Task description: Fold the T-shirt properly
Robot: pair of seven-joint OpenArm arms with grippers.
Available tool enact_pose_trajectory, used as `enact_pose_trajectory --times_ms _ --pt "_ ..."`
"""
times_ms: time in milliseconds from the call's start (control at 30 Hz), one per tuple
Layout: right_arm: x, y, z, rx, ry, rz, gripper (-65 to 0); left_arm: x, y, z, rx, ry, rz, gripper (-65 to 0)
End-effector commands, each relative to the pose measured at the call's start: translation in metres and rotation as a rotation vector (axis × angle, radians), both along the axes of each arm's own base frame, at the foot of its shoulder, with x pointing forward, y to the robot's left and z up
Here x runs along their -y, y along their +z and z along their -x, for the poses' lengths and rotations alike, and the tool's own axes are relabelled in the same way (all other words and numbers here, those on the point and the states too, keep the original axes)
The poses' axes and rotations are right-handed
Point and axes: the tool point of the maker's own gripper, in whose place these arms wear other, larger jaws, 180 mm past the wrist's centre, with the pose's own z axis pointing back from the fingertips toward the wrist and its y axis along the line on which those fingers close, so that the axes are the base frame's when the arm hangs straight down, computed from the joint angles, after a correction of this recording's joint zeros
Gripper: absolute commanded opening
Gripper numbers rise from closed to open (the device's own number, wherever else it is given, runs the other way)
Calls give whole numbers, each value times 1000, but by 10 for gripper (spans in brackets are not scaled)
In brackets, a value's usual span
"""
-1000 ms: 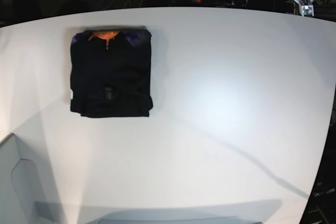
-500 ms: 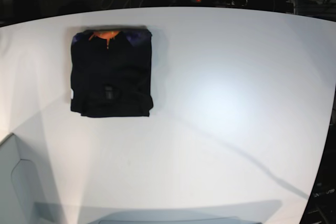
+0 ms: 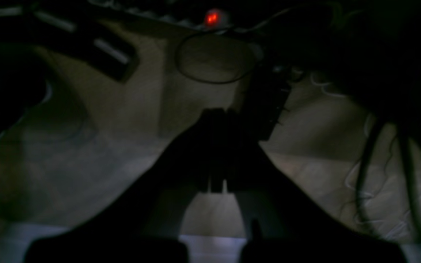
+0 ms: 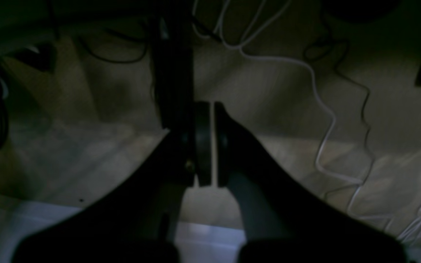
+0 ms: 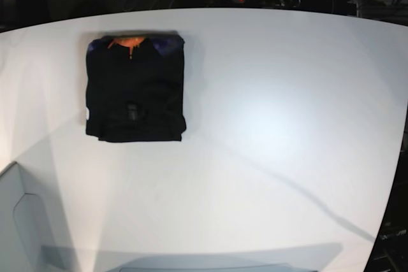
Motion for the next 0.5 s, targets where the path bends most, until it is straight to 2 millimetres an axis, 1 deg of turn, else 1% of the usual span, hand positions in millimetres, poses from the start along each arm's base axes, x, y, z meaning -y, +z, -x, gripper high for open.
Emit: enact_pose_trajectory --times_ms 0,33,100,133,200,233,300,333,467 --pt "7 -1 1 -4 6 28 -650 -4 0 -3 2 -15 -7 -649" --pt "5 -3 -3 -3 12 33 -650 -1 -1 -10 8 -23 -3 -649" --pt "-2 -5 -7 -5 20 30 -650 14 -3 -19 14 -36 22 -649" --pt "-11 -6 -9 -7 17 15 -650 18 -3 -23 15 -38 31 -649" --pt "-22 -8 -16 0 11 -2 -650 23 -4 -29 14 -41 40 -649" --pt "-24 -8 -19 3 9 -5 -650 23 -4 -30 15 -41 40 -649" --pt "-40 -8 -21 0 2 -29 -650 24 -4 -40 29 -42 41 -649" --pt "-45 -8 -26 8 0 -36 -650 24 -5 -44 32 -42 42 -649" --pt "-56 -8 -29 9 -6 -52 -650 24 -4 -55 49 -43 40 -648"
